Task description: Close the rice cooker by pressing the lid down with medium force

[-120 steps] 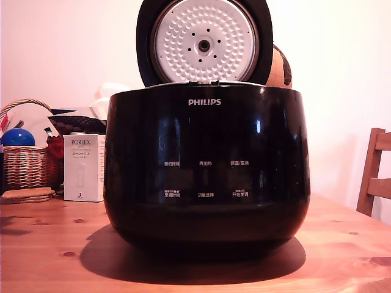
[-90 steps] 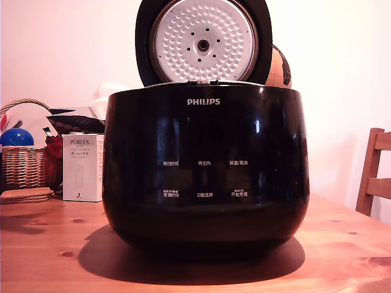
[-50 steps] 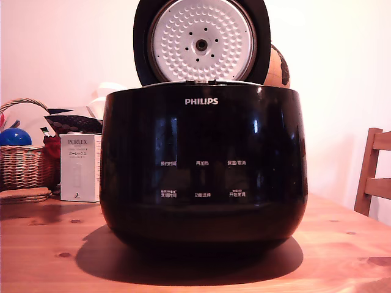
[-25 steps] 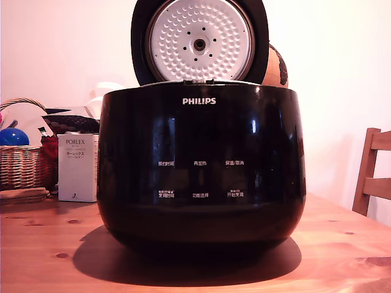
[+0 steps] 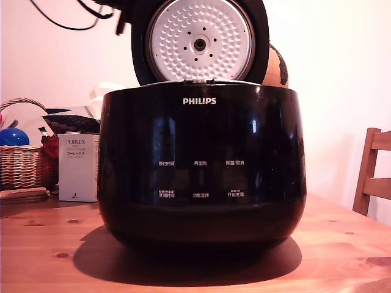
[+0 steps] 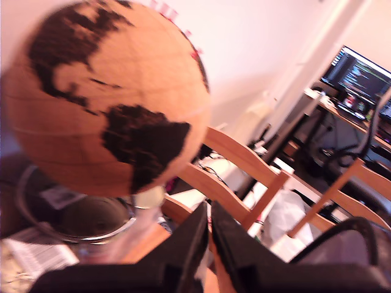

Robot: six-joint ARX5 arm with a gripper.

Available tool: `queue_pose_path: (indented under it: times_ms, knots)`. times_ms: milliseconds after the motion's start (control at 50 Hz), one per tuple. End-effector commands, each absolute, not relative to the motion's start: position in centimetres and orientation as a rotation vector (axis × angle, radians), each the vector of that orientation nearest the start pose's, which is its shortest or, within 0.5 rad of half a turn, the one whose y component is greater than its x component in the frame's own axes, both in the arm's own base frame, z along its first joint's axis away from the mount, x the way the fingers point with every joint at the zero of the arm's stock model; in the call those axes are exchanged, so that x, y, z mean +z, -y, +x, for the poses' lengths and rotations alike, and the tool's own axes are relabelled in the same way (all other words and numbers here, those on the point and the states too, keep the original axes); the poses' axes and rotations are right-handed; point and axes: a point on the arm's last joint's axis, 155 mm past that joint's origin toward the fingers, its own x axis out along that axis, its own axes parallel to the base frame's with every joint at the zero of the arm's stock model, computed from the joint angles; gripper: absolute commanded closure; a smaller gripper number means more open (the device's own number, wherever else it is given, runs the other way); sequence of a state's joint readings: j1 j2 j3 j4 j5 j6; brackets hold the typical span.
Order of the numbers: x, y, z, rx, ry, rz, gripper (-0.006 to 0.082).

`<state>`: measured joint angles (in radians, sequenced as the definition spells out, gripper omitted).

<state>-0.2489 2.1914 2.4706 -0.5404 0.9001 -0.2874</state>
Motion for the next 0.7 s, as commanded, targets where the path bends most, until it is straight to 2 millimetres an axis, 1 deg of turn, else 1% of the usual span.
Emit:
queue_pose_path:
  times_ms: [0, 220, 340, 480, 680]
  knots:
    - [37.8, 29.4, 52.1, -1.120, -0.455, -0.350, 0.0789]
    - [37.4, 32.0, 50.7, -1.169, -0.469, -0.336, 0.0789]
    - [37.4, 32.9, 50.0, -1.188, -0.473, -0.330, 0.0789]
    - [36.9, 33.3, 49.6, -1.192, -0.501, -0.334, 0.0789]
    - [35.0, 33.6, 48.2, -1.204, -0.598, -0.325, 0.0789]
